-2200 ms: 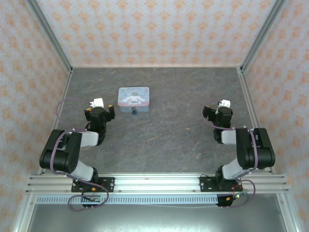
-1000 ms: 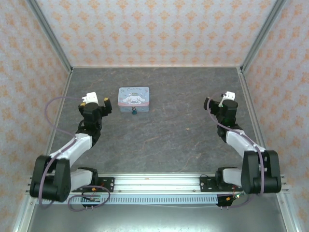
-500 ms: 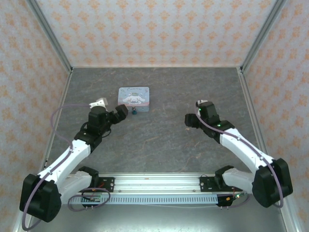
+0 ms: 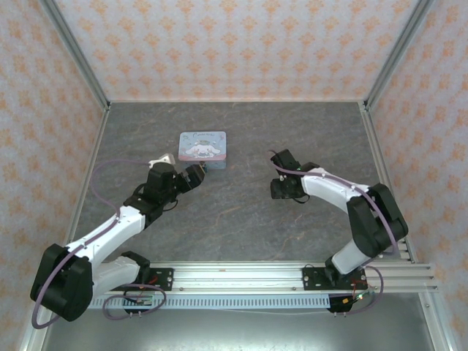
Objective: Unlock a padlock with a key
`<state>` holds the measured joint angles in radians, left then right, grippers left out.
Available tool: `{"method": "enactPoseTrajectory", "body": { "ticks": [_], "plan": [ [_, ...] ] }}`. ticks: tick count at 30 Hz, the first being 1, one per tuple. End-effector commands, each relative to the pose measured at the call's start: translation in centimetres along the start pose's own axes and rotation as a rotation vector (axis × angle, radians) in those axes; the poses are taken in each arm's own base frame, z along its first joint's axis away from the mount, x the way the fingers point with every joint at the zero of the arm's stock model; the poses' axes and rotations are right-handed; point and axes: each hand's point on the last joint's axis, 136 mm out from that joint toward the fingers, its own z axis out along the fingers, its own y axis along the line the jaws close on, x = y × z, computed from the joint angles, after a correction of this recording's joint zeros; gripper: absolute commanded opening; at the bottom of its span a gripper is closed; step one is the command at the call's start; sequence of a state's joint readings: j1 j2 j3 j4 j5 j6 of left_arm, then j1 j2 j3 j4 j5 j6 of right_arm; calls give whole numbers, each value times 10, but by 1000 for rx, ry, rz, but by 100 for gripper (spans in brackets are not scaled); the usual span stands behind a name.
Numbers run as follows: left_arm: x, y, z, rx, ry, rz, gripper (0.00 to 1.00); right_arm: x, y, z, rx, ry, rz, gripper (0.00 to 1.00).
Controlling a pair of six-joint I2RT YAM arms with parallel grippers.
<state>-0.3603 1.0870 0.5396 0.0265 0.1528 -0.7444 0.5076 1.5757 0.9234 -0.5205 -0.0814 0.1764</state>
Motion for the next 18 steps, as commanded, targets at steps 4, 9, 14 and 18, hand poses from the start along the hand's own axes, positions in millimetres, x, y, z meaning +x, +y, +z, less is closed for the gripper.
{"method": "enactPoseTrajectory", "body": {
  "ticks": [4, 9, 14, 18],
  "plan": [
    [-10, -7, -4, 9, -36, -17, 100, 6, -3, 13, 52, 56, 20, 49],
    [-11, -6, -7, 2, -42, -11, 100, 15, -4, 25, 62, 82, 24, 45],
    [-10, -5, -6, -1, -39, -10, 100, 21, -4, 34, 73, 97, 22, 40],
    [-8, -3, -6, -4, -36, -10, 100, 22, -4, 35, 74, 99, 19, 31]
  ]
}}
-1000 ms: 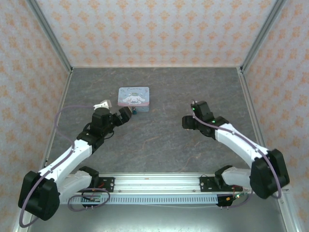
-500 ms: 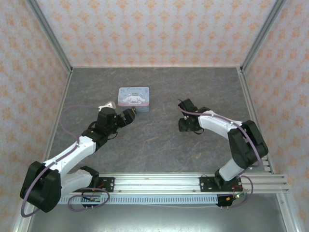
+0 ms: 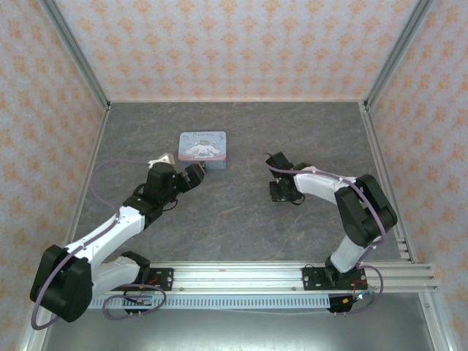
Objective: Unlock a padlock with a key
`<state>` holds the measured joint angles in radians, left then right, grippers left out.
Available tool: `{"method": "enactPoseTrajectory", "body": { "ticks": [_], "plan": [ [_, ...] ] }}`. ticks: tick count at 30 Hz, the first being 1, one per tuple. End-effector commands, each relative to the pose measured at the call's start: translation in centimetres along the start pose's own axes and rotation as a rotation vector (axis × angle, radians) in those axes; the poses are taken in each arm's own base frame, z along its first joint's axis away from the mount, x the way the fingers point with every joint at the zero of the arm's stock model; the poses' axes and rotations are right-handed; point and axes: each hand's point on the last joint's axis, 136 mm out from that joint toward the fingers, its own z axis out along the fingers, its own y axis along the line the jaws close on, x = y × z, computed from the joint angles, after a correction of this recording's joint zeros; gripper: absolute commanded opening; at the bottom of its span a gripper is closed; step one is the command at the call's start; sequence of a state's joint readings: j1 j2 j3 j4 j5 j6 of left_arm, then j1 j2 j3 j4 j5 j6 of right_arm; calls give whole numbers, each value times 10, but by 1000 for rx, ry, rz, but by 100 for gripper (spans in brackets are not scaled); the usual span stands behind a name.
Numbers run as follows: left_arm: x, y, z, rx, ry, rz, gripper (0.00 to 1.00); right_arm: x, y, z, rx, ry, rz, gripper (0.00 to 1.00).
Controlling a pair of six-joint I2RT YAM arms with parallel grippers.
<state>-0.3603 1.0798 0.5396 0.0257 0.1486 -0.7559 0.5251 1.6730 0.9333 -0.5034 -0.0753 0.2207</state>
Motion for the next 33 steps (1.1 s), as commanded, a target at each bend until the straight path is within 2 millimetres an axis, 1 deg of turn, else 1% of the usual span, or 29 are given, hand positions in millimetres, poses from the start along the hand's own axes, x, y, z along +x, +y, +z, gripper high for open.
{"method": "enactPoseTrajectory", "body": {
  "ticks": [1, 6, 10, 12, 16, 19, 23, 25, 29, 33],
  "plan": [
    [-6, -2, -5, -7, -29, 2, 100, 11, -7, 12, 43, 35, -2, 29],
    [-6, -2, -5, -9, -27, 6, 100, 8, -5, 6, 40, 10, -13, 12],
    [-7, -3, -6, -5, -28, 8, 100, 3, -3, -2, 26, -20, -19, 4],
    [-8, -4, -7, -1, -29, 11, 100, 1, -2, -7, 16, -35, -20, 0],
    [-11, -13, -11, 30, -33, 15, 100, -2, 5, -18, -38, -68, -35, 0],
    [-16, -27, -18, 87, -36, 19, 100, -6, 20, -32, -140, -97, -54, 0],
    [-24, -55, -34, 213, -49, 26, 99, -18, 61, -70, -438, -173, -58, 0],
    [-28, -67, -43, 265, -53, 29, 98, -25, 76, -92, -577, -207, -48, 0],
    [-36, -95, -63, 393, -65, 26, 94, -41, 98, -138, -821, -234, -8, 0],
    [-44, -126, -83, 556, -73, 4, 89, -55, 121, -188, -1070, -246, 41, 0]
  ]
}}
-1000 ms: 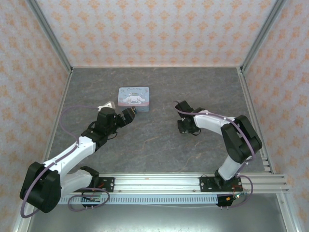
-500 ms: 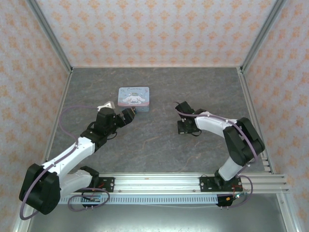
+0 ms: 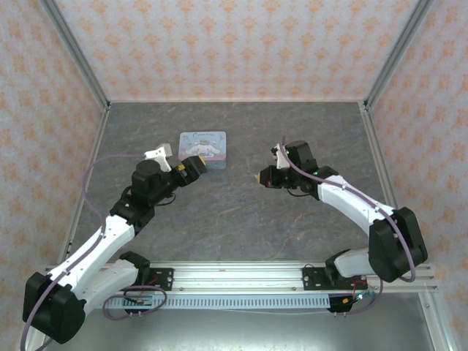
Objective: Unlock a padlock with a key
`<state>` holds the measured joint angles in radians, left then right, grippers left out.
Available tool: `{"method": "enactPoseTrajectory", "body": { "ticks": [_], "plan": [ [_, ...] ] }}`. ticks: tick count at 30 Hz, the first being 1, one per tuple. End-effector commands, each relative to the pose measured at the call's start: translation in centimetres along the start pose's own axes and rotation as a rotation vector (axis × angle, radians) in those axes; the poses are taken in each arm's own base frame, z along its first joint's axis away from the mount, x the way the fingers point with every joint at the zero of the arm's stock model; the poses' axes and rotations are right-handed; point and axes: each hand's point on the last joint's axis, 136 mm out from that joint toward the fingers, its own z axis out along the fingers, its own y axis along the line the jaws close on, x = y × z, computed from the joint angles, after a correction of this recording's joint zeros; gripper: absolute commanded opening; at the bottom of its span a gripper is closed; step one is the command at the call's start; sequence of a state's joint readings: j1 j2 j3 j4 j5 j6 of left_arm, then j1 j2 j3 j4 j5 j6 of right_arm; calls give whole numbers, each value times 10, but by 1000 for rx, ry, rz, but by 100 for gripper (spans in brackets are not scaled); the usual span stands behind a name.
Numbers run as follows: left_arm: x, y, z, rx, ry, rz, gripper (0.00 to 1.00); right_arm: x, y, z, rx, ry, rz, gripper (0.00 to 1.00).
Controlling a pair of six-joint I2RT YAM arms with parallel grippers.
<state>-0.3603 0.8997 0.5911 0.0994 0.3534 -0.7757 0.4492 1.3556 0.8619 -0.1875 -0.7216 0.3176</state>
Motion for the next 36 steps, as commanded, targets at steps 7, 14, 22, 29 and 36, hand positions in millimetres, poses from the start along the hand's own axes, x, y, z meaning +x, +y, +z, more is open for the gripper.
{"method": "enactPoseTrajectory", "body": {
  "ticks": [7, 14, 22, 29, 36],
  "plan": [
    [-27, -100, -22, 375, -35, 10, 79, -46, 113, -42, -480, -71, 115, 0],
    [-18, -121, -4, 374, 44, -17, 70, -42, 122, -49, -435, -96, 37, 0],
    [1, -123, 21, 343, 87, -55, 68, -42, 130, -51, -460, -104, 51, 0],
    [20, -122, 43, 298, 144, -91, 56, -35, 126, -48, -416, -92, 27, 0],
    [28, -118, 57, 269, 158, -111, 41, -32, 126, -45, -411, -89, 23, 0]
  ]
}}
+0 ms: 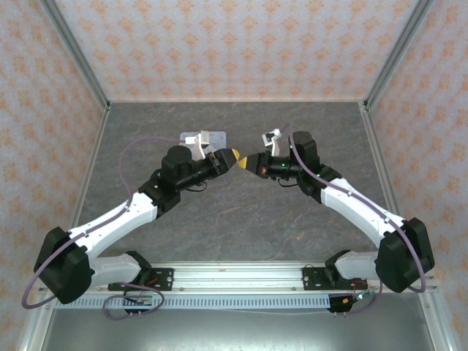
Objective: Unlock a padlock with a key
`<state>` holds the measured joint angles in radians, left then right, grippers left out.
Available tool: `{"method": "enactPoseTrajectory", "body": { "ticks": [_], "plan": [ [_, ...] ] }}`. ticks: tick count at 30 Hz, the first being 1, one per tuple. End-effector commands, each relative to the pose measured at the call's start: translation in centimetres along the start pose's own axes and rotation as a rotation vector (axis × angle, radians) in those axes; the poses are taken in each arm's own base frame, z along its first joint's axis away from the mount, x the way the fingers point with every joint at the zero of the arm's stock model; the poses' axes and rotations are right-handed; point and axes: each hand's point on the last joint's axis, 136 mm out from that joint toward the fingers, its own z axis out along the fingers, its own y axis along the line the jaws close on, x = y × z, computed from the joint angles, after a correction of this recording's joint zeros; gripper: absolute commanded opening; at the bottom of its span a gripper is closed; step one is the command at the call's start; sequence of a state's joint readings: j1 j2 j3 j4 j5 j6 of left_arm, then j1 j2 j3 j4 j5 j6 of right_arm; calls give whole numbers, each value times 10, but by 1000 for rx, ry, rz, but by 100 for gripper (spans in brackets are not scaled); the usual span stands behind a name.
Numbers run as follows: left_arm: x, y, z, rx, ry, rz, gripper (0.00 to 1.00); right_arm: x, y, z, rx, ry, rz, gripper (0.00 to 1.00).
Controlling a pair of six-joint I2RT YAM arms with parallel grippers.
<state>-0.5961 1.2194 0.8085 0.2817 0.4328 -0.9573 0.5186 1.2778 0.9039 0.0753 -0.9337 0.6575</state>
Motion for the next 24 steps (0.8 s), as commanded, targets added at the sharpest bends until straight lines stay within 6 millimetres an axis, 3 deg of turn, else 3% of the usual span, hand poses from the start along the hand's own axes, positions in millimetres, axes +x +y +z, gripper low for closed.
{"method": "enactPoseTrajectory", "body": {
  "ticks": [1, 14, 21, 24],
  "plan": [
    [-13, -16, 1, 30, -51, 2, 39, -8, 20, -6, -27, -34, -61, 0],
    [-11, -12, 1, -2, -55, 26, 1, -8, 19, -10, 0, -43, -95, 0],
    [-15, -27, -15, 14, -68, 183, 0, -13, 23, -27, -49, -66, -143, 21],
    [-14, -39, -22, 57, -61, 264, 0, -15, 36, -39, -124, -81, -178, 29]
  ]
}}
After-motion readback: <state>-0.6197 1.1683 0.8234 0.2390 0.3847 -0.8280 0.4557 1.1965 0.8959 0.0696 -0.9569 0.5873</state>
